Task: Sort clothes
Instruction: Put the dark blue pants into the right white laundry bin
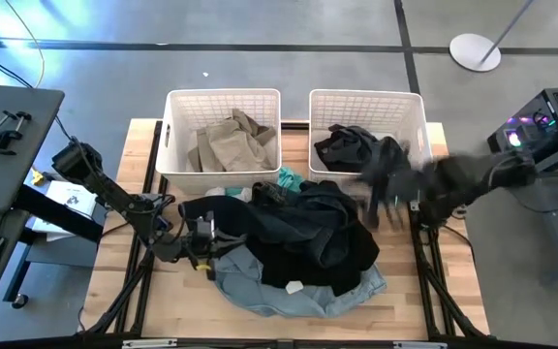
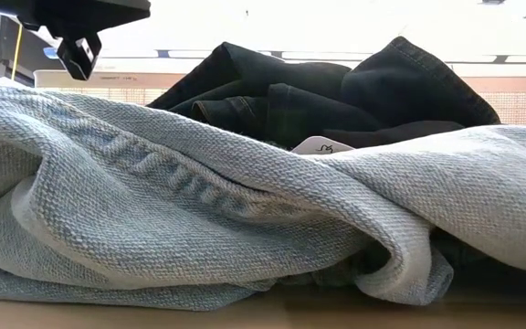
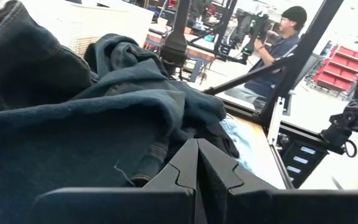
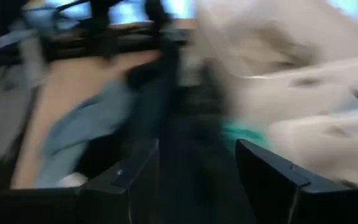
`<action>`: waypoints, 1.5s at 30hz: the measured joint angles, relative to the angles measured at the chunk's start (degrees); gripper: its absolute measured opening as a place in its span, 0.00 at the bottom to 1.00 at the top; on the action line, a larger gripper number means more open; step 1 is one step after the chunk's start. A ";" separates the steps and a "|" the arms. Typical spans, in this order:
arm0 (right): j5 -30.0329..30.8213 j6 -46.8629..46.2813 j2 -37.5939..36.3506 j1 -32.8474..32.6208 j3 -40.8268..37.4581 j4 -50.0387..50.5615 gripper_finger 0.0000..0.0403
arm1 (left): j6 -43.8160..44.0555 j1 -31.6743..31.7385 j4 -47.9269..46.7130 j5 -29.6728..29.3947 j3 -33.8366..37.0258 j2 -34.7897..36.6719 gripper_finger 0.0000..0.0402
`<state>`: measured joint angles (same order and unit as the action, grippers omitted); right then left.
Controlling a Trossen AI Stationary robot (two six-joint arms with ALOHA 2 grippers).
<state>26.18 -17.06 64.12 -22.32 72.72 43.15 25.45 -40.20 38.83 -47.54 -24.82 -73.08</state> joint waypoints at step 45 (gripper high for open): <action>1.75 4.29 42.70 6.11 -7.63 -32.48 0.34 | -13.56 -1.53 -2.59 0.74 -10.46 -7.16 0.00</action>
<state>27.93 -12.77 106.83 -16.21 65.10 10.67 11.88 -41.74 36.24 -46.80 -35.28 -80.24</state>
